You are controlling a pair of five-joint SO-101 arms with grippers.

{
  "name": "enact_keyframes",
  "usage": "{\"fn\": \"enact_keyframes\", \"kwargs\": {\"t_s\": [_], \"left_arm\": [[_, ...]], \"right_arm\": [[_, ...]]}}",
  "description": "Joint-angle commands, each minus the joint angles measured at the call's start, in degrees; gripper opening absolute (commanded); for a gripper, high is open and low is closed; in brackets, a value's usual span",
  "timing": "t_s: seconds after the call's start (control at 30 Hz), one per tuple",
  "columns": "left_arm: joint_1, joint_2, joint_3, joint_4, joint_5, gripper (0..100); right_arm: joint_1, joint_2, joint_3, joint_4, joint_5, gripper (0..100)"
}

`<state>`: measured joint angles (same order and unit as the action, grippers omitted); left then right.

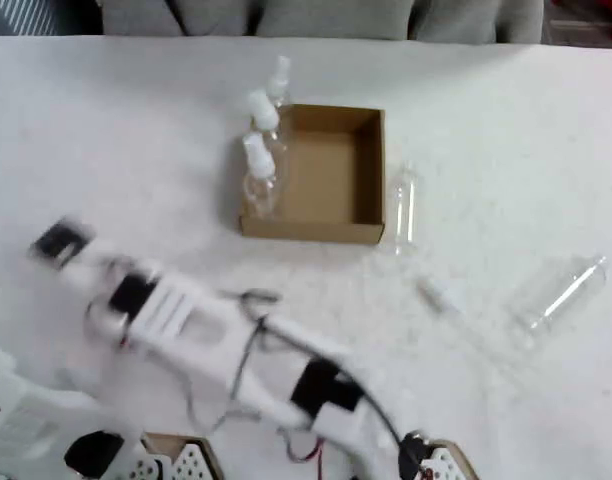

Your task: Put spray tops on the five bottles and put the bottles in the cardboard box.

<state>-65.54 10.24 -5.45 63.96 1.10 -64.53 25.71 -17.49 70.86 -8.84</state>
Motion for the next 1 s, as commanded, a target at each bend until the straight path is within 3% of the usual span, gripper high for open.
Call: {"fn": "enact_keyframes", "kwargs": {"t_s": [0.0,0.2,0.3,0.73,0.97], "left_arm": [[4.53,-1.10,-0.62,9.76,-1.14,2],[8.31,-1.01,0.00,24.18,-1.23,2],[8.66,-1.10,1.14,27.52,-1.32,2],[10.77,-25.45,38.95,8.97,-4.92,2],[12.00,-34.59,52.66,5.89,-9.67,3]], "right_arm": [[7.96,-7.78,-2.90,7.16,3.69,14.2],[15.96,-9.36,-2.73,10.86,5.01,14.1],[18.15,-8.48,-2.81,10.77,5.10,14.1],[18.95,-5.76,-2.99,10.07,5.10,14.1],[18.95,-5.58,-2.81,9.98,5.10,14.1]]}}
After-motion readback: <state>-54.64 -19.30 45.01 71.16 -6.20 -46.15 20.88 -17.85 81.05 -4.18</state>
